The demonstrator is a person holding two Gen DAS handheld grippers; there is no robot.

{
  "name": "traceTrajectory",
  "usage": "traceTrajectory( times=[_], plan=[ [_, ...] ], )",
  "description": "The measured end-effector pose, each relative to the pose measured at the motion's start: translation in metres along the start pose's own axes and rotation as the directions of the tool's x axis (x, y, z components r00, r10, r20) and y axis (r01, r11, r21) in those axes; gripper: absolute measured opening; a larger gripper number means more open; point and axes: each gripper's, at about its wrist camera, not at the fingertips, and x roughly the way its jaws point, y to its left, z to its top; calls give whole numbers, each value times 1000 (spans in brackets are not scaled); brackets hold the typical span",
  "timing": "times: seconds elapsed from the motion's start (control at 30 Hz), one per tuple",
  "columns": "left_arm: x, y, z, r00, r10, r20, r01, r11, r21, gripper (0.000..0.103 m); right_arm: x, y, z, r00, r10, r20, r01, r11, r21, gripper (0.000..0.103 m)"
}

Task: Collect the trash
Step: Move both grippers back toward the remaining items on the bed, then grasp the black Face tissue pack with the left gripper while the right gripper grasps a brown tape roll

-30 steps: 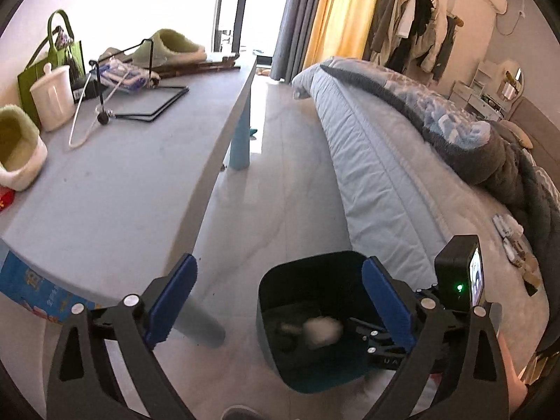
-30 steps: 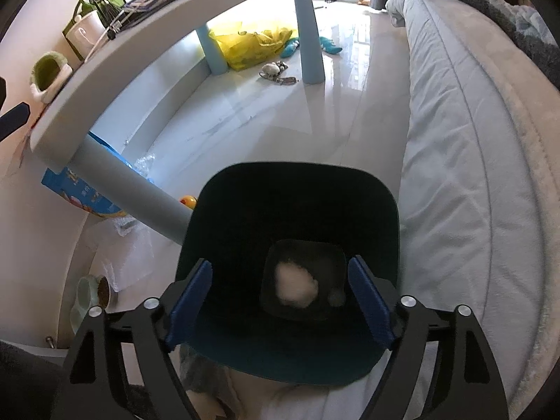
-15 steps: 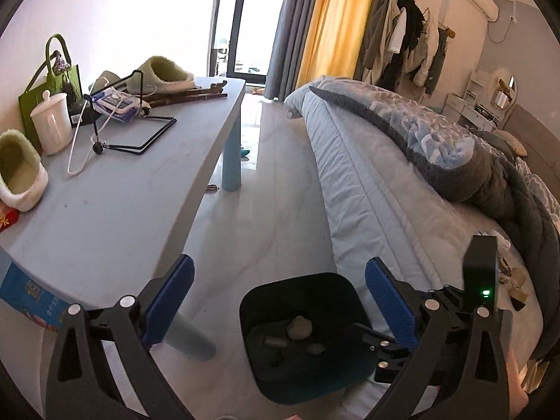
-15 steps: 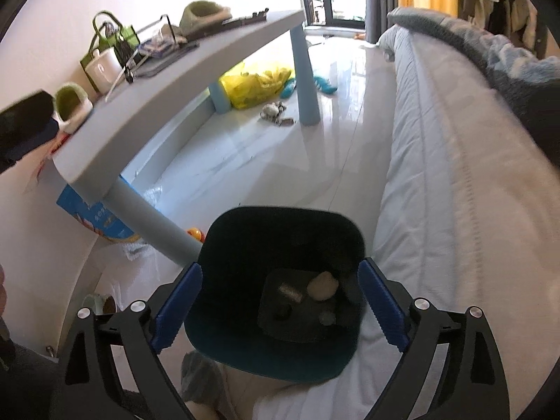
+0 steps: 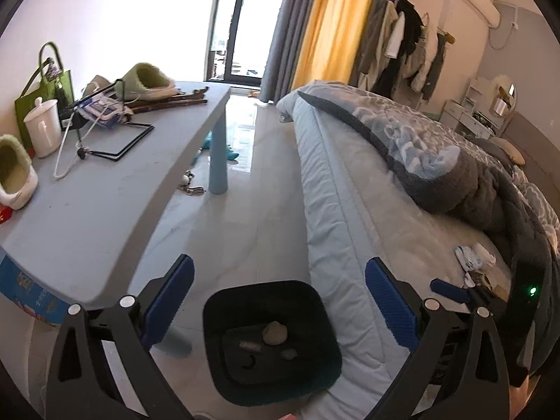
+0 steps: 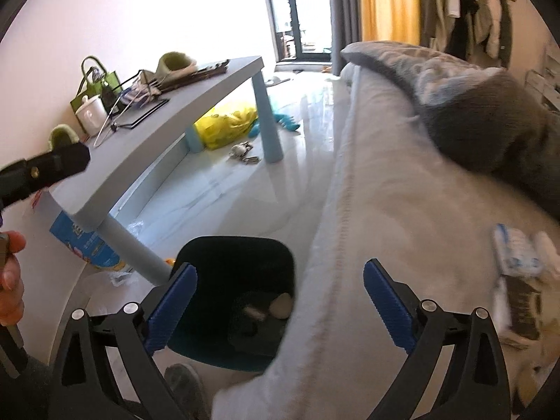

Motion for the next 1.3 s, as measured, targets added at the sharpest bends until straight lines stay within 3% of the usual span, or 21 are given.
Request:
traceTrajectory(
  times=[0.33,0.47,0.97,1.3],
  plan=[
    [8,-56,-9,998,-64,-6,64,992,111,100,-41,-58,-10,994,-100,52,97,994,51,97],
    [13,-76,-13,991,-129,-29,132,980,146,100,-58,-83,-16,989,-134,69,127,988,90,97],
    [32,-138,-30,977,-206,-62,214,959,185,100,-99,-165,-45,968,-242,72,223,954,202,97],
    [48,-169,-34,964,-247,-98,261,949,175,100,-105,-211,-66,976,-215,36,195,936,293,97]
  ],
)
